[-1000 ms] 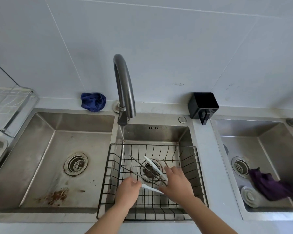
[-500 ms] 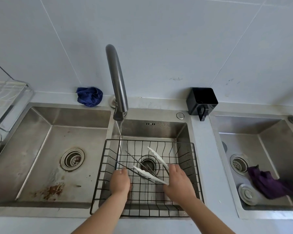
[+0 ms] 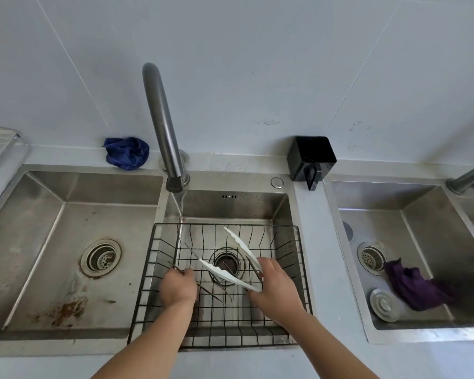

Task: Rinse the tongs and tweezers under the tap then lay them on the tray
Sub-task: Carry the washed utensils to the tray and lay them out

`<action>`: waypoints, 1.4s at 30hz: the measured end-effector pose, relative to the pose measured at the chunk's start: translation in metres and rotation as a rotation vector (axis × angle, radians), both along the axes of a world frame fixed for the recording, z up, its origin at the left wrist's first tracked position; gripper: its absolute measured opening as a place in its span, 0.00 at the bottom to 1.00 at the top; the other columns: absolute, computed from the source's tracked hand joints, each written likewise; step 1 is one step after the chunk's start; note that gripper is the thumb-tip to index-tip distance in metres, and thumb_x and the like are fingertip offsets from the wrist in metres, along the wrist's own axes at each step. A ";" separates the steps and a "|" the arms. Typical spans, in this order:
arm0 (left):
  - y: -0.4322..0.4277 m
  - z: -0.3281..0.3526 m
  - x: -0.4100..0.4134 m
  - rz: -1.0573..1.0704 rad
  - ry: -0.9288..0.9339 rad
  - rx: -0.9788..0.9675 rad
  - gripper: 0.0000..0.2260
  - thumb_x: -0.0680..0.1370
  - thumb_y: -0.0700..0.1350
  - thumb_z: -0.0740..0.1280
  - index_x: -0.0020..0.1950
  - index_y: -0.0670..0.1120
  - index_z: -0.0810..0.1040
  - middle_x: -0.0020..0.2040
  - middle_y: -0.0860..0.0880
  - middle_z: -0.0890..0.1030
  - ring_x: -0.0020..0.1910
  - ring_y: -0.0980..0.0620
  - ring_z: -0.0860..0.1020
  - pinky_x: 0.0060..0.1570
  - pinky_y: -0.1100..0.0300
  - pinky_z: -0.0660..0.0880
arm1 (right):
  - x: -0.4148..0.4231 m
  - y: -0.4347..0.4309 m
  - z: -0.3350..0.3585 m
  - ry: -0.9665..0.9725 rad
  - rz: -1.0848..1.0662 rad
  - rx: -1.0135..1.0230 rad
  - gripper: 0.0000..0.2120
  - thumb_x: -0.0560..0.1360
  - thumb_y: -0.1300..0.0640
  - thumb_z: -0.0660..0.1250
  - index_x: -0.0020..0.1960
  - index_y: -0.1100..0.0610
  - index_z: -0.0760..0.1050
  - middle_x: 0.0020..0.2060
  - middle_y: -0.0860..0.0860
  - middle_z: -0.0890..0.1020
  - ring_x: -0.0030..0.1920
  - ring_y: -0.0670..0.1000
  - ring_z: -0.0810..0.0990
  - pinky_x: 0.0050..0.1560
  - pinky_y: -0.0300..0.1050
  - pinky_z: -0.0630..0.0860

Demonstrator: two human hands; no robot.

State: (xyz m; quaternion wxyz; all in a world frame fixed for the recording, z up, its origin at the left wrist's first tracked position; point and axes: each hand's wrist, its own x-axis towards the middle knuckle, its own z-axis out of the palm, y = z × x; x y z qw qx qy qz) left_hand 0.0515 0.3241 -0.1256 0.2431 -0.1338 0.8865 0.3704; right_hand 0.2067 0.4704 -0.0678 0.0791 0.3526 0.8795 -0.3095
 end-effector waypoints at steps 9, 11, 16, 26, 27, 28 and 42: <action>0.004 0.025 0.001 0.065 0.010 0.197 0.09 0.82 0.40 0.63 0.42 0.43 0.73 0.36 0.39 0.82 0.26 0.43 0.83 0.27 0.49 0.83 | 0.000 0.001 0.017 0.177 -0.036 -0.001 0.34 0.71 0.48 0.75 0.72 0.48 0.65 0.54 0.39 0.69 0.48 0.42 0.72 0.47 0.38 0.70; 0.004 0.036 0.002 0.051 0.048 0.262 0.08 0.82 0.40 0.63 0.43 0.43 0.74 0.37 0.40 0.82 0.25 0.44 0.83 0.27 0.50 0.83 | 0.000 0.002 0.023 0.204 -0.041 0.000 0.34 0.71 0.47 0.76 0.72 0.48 0.65 0.54 0.40 0.69 0.48 0.41 0.72 0.46 0.38 0.70; -0.011 0.062 -0.005 0.101 0.145 0.340 0.06 0.81 0.39 0.65 0.44 0.43 0.76 0.39 0.40 0.81 0.27 0.46 0.84 0.27 0.50 0.83 | -0.004 0.002 0.037 0.276 -0.025 0.002 0.38 0.72 0.45 0.76 0.76 0.49 0.63 0.55 0.43 0.72 0.47 0.42 0.73 0.42 0.38 0.74; -0.075 0.092 -0.026 0.295 0.266 0.328 0.06 0.82 0.41 0.64 0.47 0.40 0.76 0.38 0.41 0.80 0.27 0.44 0.84 0.30 0.50 0.83 | -0.041 -0.029 0.049 0.323 0.122 -0.082 0.37 0.72 0.42 0.75 0.76 0.49 0.64 0.56 0.43 0.72 0.52 0.43 0.73 0.42 0.32 0.69; -0.083 0.095 -0.029 0.314 0.268 0.331 0.06 0.82 0.41 0.64 0.48 0.40 0.76 0.38 0.41 0.80 0.27 0.44 0.84 0.30 0.50 0.83 | -0.045 -0.034 0.051 0.317 0.139 -0.071 0.37 0.73 0.41 0.75 0.76 0.49 0.64 0.56 0.43 0.72 0.53 0.43 0.73 0.41 0.32 0.69; -0.091 0.097 -0.032 0.335 0.274 0.334 0.06 0.82 0.41 0.65 0.47 0.40 0.77 0.38 0.41 0.81 0.27 0.44 0.84 0.28 0.51 0.83 | -0.049 -0.039 0.053 0.315 0.155 -0.057 0.36 0.73 0.41 0.74 0.76 0.49 0.64 0.56 0.43 0.72 0.53 0.43 0.73 0.42 0.33 0.69; -0.288 0.140 -0.081 0.570 0.361 0.494 0.08 0.80 0.41 0.65 0.42 0.40 0.79 0.38 0.39 0.84 0.27 0.44 0.84 0.29 0.50 0.83 | -0.118 -0.186 0.086 0.355 0.282 0.038 0.37 0.71 0.44 0.75 0.75 0.48 0.65 0.54 0.44 0.74 0.50 0.45 0.75 0.48 0.42 0.72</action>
